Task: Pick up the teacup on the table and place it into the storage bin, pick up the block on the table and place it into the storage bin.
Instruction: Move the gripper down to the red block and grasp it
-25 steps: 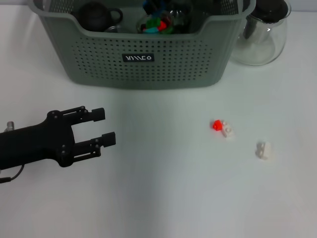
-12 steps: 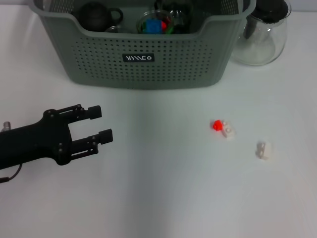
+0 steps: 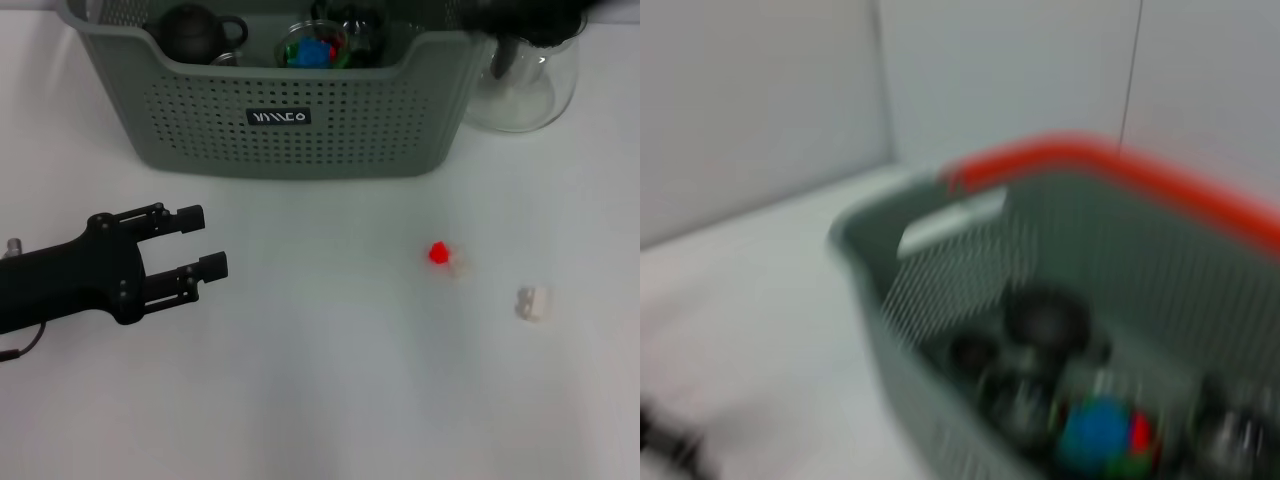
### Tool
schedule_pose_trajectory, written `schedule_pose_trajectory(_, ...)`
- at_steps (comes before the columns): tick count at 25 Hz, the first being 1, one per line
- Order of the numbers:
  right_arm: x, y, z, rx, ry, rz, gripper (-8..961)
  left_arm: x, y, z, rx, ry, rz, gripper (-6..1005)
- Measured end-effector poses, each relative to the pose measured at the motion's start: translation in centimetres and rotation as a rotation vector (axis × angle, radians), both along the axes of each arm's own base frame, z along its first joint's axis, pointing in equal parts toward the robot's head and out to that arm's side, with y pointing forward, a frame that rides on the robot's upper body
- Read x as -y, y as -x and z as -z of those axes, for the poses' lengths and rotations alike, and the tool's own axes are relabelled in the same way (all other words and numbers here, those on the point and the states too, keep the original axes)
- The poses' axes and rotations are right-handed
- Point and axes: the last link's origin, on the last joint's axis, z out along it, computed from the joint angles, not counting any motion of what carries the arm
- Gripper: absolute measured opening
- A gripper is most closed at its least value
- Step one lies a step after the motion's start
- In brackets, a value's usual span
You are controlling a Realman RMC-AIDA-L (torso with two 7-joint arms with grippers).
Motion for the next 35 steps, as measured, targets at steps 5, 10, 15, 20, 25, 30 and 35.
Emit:
schedule_pose_trajectory(5, 2.4, -4.0, -1.8, 0.06, 0.124, 0.127, 622, -0.3, -0.1, -0.1, 0.0, 0.001, 0.006, 684)
schedule_pose_trajectory(10, 2.8, -5.5, 0.1, 0.176, 0.236, 0.175, 622, -0.4, -0.2, 0.0, 0.001, 0.002, 0.007, 684)
schedule_pose_trajectory(15, 1.1, -6.8, 3.9, 0.244, 0.344, 0.273, 623, -0.3, -0.2, 0.1, 0.003, 0.003, 0.006, 684)
schedule_pose_trajectory(20, -0.6, -7.6, 7.2, 0.307, 0.382, 0.343, 624, -0.3, -0.2, 0.1, 0.004, 0.002, 0.006, 685)
schedule_pose_trajectory(25, -1.3, -7.6, 10.1, 0.389, 0.388, 0.289, 624, -0.2, -0.1, 0.2, 0.003, 0.001, 0.002, 685)
schedule_pose_trajectory(30, -1.4, -7.3, 12.5, 0.426, 0.368, 0.153, 624, -0.1, 0.0, 0.3, -0.001, -0.002, -0.006, 685)
schedule_pose_trajectory(35, -1.6, -7.7, 14.2, 0.433, 0.357, 0.095, 625, -0.2, 0.1, 0.3, -0.005, -0.005, -0.014, 685)
